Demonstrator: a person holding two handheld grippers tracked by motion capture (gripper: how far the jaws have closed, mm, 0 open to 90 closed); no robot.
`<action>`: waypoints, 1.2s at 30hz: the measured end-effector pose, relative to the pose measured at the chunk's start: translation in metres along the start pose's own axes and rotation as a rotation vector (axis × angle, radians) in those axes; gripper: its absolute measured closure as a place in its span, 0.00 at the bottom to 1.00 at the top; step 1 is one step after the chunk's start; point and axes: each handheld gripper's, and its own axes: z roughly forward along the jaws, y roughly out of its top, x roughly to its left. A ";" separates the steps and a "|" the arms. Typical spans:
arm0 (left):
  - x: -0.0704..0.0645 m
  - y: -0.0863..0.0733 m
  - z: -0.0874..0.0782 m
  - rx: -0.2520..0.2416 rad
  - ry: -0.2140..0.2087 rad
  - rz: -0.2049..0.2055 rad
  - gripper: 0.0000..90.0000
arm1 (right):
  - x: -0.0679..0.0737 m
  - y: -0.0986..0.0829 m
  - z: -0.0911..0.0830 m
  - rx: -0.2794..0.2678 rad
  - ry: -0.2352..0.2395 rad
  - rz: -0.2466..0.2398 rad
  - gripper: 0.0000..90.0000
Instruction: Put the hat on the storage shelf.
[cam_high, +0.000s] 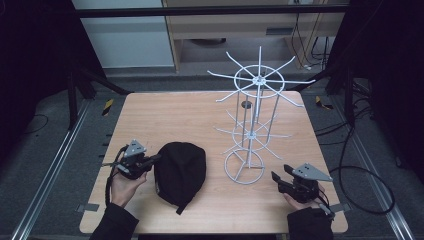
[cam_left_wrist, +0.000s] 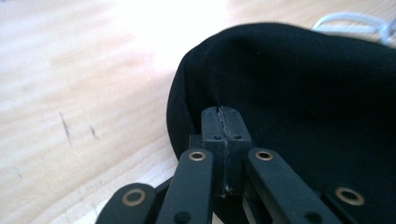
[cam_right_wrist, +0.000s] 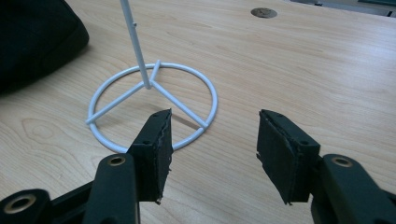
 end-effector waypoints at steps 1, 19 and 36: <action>-0.002 0.003 -0.008 -0.039 0.001 0.009 1.00 | -0.001 0.000 0.000 0.002 0.000 0.006 0.50; -0.026 0.024 -0.051 -0.223 0.030 0.112 1.00 | -0.004 -0.001 -0.002 -0.004 -0.009 0.008 0.51; 0.001 0.000 -0.026 -0.097 0.106 0.032 1.00 | -0.004 -0.003 0.000 0.005 -0.006 0.005 0.51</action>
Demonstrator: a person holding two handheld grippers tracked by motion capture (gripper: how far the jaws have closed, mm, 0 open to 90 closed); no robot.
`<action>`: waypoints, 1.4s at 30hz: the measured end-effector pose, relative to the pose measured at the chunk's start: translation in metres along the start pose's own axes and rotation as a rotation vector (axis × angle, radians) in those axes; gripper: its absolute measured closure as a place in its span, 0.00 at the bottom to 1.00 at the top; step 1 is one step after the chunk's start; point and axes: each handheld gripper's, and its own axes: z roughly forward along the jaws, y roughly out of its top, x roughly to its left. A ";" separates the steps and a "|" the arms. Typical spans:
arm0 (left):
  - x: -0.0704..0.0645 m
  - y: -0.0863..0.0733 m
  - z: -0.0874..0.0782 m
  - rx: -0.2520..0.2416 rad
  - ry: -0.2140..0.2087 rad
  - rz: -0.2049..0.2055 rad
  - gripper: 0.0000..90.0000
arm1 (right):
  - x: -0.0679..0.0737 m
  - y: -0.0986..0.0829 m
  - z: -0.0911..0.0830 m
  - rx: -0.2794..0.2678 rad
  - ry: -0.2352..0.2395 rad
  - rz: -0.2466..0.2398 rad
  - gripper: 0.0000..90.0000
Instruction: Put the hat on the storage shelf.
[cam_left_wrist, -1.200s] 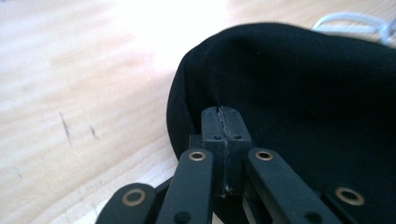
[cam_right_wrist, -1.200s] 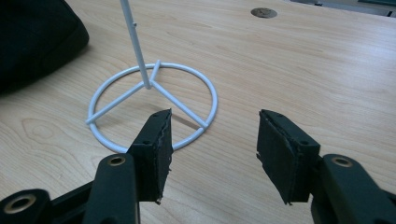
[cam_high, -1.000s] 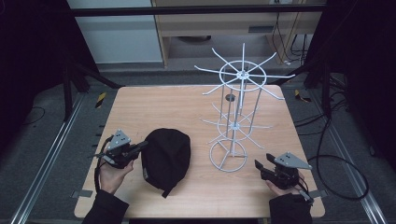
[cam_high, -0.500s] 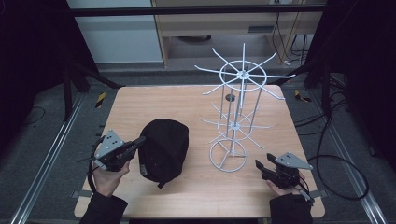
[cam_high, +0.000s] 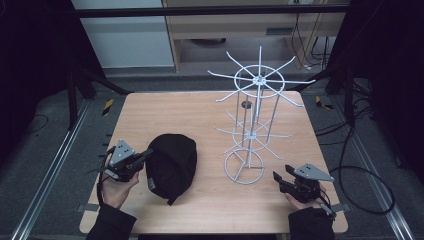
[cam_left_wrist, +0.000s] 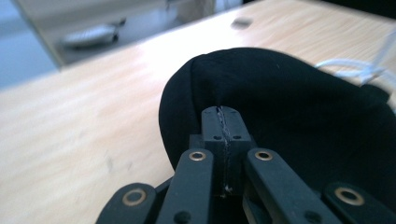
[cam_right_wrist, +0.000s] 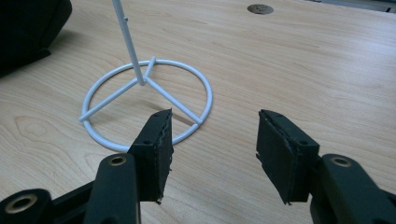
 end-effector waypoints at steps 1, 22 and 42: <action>0.006 -0.005 0.003 0.024 0.009 -0.019 1.00 | 0.000 0.000 0.001 0.003 0.004 0.002 0.51; -0.003 0.017 -0.002 0.028 0.019 -0.021 0.41 | 0.000 0.000 0.000 0.002 0.003 0.005 0.50; -0.022 0.005 0.056 0.322 0.005 0.038 0.72 | 0.000 0.000 0.001 0.006 0.006 0.000 0.50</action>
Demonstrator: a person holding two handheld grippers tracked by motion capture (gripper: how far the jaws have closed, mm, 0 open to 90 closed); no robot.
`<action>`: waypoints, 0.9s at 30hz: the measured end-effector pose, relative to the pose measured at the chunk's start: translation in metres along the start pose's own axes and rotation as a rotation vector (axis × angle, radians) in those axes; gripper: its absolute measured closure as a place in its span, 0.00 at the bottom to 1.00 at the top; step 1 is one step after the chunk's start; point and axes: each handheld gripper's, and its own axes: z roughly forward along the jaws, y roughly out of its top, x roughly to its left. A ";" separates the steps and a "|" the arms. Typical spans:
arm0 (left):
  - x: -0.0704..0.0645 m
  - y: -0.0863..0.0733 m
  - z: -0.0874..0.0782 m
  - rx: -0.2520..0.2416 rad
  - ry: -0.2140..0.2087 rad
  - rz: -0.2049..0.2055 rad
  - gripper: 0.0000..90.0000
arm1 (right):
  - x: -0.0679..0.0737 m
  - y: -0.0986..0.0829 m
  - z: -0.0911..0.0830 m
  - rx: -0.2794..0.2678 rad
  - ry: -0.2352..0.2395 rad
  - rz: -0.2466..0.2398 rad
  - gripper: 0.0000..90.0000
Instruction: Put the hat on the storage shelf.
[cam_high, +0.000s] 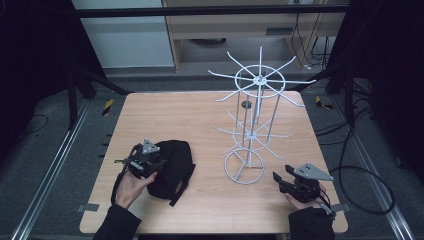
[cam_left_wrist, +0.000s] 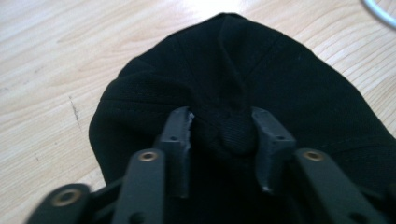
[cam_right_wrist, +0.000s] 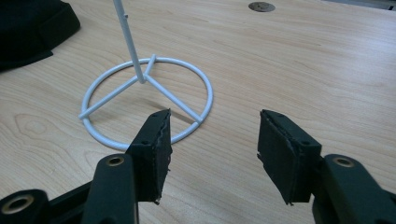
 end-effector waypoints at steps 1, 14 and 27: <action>0.000 0.001 -0.002 -0.006 0.004 -0.004 0.74 | 0.000 0.000 0.000 0.001 0.000 0.001 0.50; 0.005 0.006 -0.065 -0.345 -0.048 -0.059 0.80 | -0.001 0.000 -0.001 -0.003 -0.003 0.004 0.49; -0.001 0.023 -0.121 -0.661 -0.060 -0.099 0.80 | -0.004 -0.001 -0.002 -0.019 -0.030 0.002 0.47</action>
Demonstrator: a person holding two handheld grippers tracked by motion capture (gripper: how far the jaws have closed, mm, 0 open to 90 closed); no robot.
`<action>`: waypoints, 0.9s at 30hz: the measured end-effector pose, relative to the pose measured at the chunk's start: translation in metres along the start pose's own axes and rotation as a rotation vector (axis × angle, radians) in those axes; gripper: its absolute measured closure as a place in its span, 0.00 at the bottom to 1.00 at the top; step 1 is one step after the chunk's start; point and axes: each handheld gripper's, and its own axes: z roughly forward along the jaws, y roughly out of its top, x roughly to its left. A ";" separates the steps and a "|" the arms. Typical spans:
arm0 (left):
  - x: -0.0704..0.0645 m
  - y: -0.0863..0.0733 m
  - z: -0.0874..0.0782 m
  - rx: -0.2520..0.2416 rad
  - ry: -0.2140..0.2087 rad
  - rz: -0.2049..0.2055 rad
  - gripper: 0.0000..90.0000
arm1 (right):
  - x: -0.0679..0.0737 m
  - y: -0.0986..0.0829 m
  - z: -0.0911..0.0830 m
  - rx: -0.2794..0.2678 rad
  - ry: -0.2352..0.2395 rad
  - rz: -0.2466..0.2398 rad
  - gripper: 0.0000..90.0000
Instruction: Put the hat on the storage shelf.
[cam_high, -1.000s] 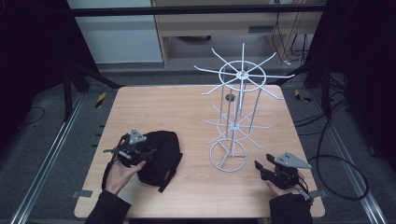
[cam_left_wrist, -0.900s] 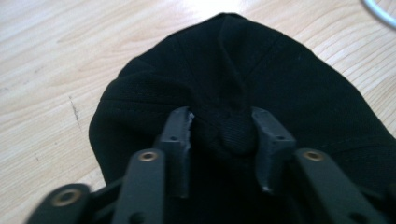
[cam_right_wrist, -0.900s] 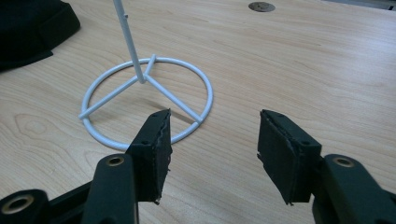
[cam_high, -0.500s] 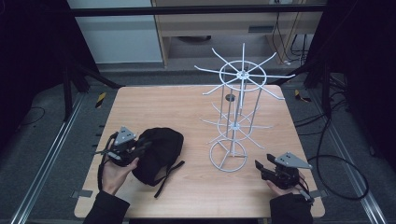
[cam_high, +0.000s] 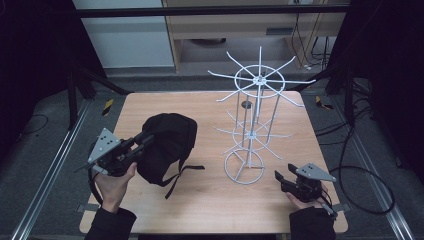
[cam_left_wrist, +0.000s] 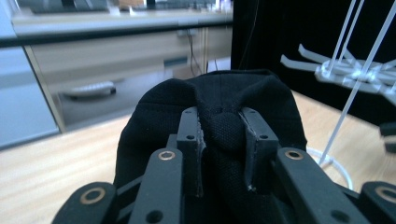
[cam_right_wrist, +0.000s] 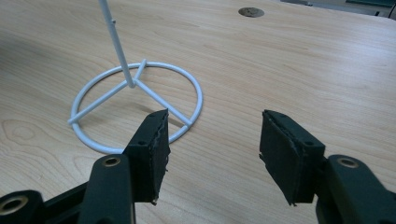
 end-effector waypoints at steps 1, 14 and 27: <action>0.000 0.000 0.000 0.000 0.000 0.000 0.80 | 0.000 0.000 0.000 0.000 0.000 0.000 0.47; 0.000 0.045 -0.018 -0.229 -0.037 -0.072 0.80 | -0.002 -0.001 0.002 -0.006 -0.017 -0.003 0.40; -0.025 0.097 -0.027 -0.446 -0.073 -0.071 0.80 | -0.002 -0.002 0.002 -0.008 -0.020 -0.008 0.39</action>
